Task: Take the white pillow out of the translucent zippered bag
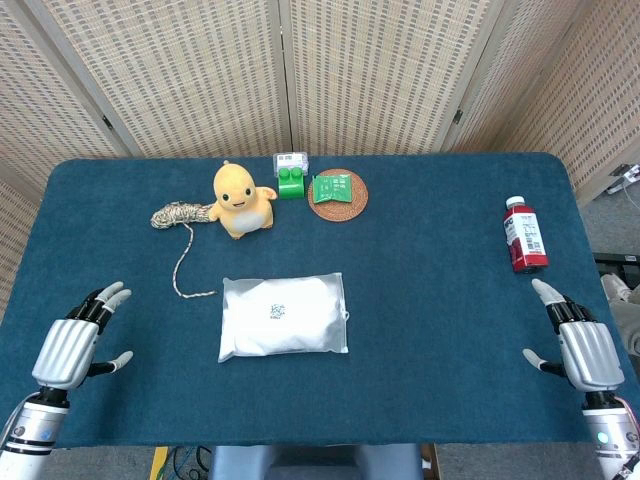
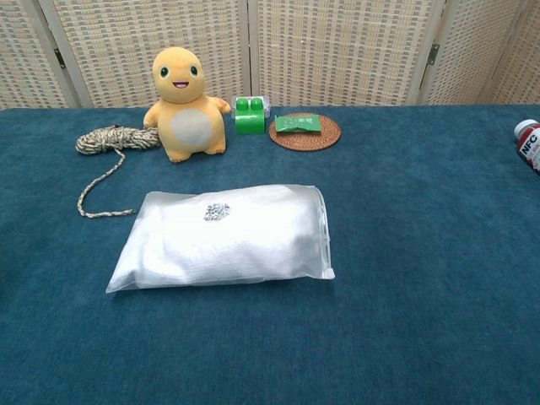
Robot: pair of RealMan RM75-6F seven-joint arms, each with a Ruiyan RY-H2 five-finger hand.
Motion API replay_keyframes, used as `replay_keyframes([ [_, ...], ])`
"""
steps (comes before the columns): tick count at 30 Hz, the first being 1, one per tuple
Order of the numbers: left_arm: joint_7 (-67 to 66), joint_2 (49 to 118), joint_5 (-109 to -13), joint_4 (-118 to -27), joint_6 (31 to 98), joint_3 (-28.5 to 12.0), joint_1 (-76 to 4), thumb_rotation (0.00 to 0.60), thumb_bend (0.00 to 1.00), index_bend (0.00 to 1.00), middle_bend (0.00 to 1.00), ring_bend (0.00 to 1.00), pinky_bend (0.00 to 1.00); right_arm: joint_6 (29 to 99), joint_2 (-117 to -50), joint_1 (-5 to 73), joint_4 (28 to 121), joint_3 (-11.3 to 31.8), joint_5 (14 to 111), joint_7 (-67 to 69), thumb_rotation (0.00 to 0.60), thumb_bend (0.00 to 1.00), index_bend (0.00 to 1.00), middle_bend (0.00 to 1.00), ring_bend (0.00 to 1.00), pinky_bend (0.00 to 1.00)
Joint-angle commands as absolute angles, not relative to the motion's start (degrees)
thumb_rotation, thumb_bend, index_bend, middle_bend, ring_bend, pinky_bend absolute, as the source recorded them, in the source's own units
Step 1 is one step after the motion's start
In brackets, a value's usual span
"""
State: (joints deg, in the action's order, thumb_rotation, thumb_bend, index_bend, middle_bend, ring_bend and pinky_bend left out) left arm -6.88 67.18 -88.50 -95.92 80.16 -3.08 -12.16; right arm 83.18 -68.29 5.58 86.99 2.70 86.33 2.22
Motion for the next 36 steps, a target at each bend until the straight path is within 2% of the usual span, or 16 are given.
replay_keyframes([
  [1,-6.9,67.4,-88.7,-95.7,80.4,-3.0,-12.2,0.6,0.1,0.15,0.11,0.13,0.33,83.2,-68.6,5.5,87.0,2.7,86.4,2.1,0.6,0.0,0.02,0.13,0.17,0.29],
  [9,-7.6,67.5,-89.1,-96.9,80.2,-3.1,-12.8,0.6,0.1,0.14,0.11,0.13,0.35,81.9,-68.9,6.1,86.5,3.0,85.7,2.5,0.6,0.0,0.02,0.13,0.17,0.29],
  [13,-7.1,67.5,-90.8,-98.8,80.6,-3.3,-13.5,0.6,0.1,0.08,0.11,0.13,0.35,81.7,-68.8,6.4,86.5,3.3,85.6,2.6,0.6,0.0,0.02,0.13,0.17,0.29],
  [17,-7.5,66.8,-92.6,-102.1,79.5,-3.5,-15.1,0.6,0.09,0.01,0.11,0.13,0.35,82.4,-68.9,6.4,86.5,3.3,86.2,2.5,0.6,0.0,0.02,0.13,0.17,0.29],
  [24,-11.8,65.7,-91.6,-110.5,75.6,-6.6,-19.3,0.6,0.03,0.0,0.05,0.12,0.35,83.8,-67.6,5.5,87.1,3.2,86.3,3.8,0.6,0.0,0.02,0.13,0.17,0.29],
  [28,-17.3,65.6,-88.9,-114.6,70.8,-8.8,-23.1,0.6,0.01,0.0,0.0,0.07,0.3,84.6,-66.6,4.8,87.4,3.2,86.3,4.9,0.6,0.0,0.02,0.13,0.17,0.29],
  [36,-27.3,69.6,-81.1,-119.2,63.2,-12.2,-30.5,0.6,0.0,0.0,0.0,0.0,0.16,85.4,-65.5,3.8,86.9,3.0,86.0,6.7,0.6,0.0,0.02,0.13,0.17,0.29],
])
